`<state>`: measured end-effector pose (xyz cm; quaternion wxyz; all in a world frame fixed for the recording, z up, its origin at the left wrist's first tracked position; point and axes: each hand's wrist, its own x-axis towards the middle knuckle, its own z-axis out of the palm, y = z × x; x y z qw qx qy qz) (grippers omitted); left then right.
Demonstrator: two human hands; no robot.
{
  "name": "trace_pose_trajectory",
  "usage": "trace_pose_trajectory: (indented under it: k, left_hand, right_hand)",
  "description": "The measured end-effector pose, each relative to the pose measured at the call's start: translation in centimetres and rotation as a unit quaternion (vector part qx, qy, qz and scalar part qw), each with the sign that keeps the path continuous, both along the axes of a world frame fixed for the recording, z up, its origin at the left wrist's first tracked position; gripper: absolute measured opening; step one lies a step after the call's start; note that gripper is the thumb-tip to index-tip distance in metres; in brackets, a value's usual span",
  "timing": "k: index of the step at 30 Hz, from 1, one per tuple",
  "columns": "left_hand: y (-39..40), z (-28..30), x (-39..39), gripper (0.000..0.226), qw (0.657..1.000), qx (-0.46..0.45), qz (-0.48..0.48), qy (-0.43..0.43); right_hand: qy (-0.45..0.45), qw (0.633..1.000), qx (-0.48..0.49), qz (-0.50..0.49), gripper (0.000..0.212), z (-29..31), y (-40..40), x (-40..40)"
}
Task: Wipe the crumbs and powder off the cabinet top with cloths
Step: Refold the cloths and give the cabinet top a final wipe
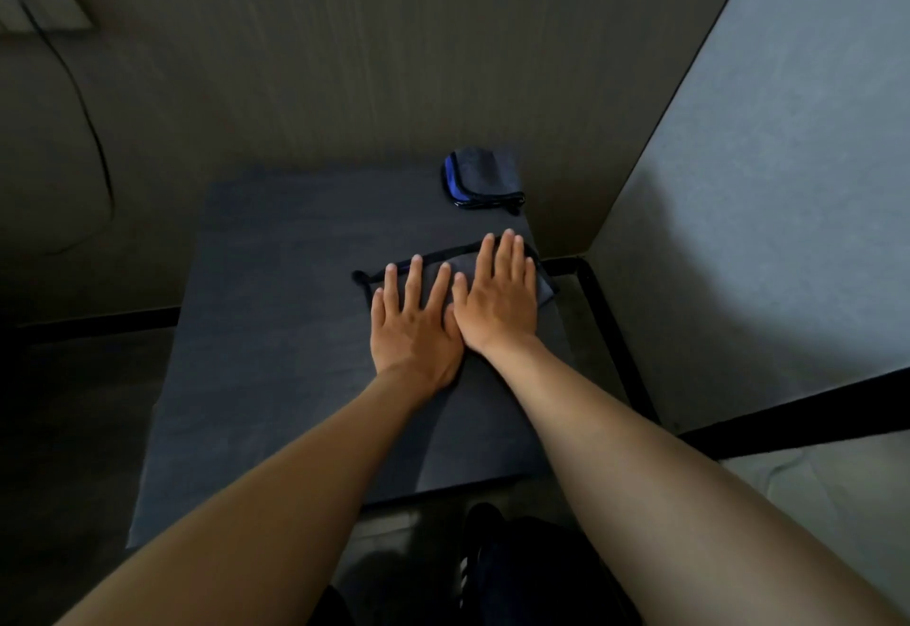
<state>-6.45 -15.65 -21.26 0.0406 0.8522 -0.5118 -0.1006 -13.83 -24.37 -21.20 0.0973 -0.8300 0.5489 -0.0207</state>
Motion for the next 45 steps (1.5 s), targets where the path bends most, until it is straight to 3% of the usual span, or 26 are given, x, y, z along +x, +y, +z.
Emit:
trace_pose_trajectory:
  k: [7, 13, 16, 22, 33, 37, 41, 45]
  left_hand:
    - [-3.3, 0.4, -2.1, 0.055, 0.998, 0.006, -0.058, 0.002]
    - [-3.3, 0.0, -4.5, 0.056, 0.995, 0.001, -0.100, 0.003]
    - [-2.5, -0.2, -5.6, 0.056, 0.994, -0.001, -0.111, 0.008]
    - [0.2, 0.0, -7.9, 0.056, 0.993, 0.004, -0.115, 0.015]
    - [5.5, -0.1, -12.3, 0.065, 0.990, 0.014, -0.141, -0.006]
    - [6.9, 0.5, -13.0, 0.062, 0.988, 0.012, -0.156, -0.012]
    - [7.8, 0.6, -13.5, 0.079, 0.979, 0.041, -0.200, -0.010]
    - [8.5, 1.4, -13.2, 0.087, 0.967, 0.069, -0.244, -0.041]
  right_hand:
    - [-0.023, 0.993, 0.035, -0.111, 0.070, 0.6, -1.8, -2.8]
    - [-0.047, 0.981, 0.117, -0.149, 0.083, 0.8, -1.0, -5.6]
    - [-0.056, 0.971, 0.165, -0.165, 0.072, 2.5, 0.4, -6.7]
    - [-0.014, 0.967, 0.187, -0.174, 0.049, 3.5, 3.2, -8.6]
    - [0.044, 0.969, 0.204, -0.135, 0.050, 3.1, 7.8, -12.9]
    - [0.015, 0.964, 0.208, -0.165, 0.046, 3.3, 9.3, -14.0]
    - [-0.014, 0.946, 0.233, -0.227, 0.059, 4.2, 10.0, -15.2]
    - [0.017, 0.944, 0.261, -0.198, 0.059, 4.7, 10.6, -16.1]
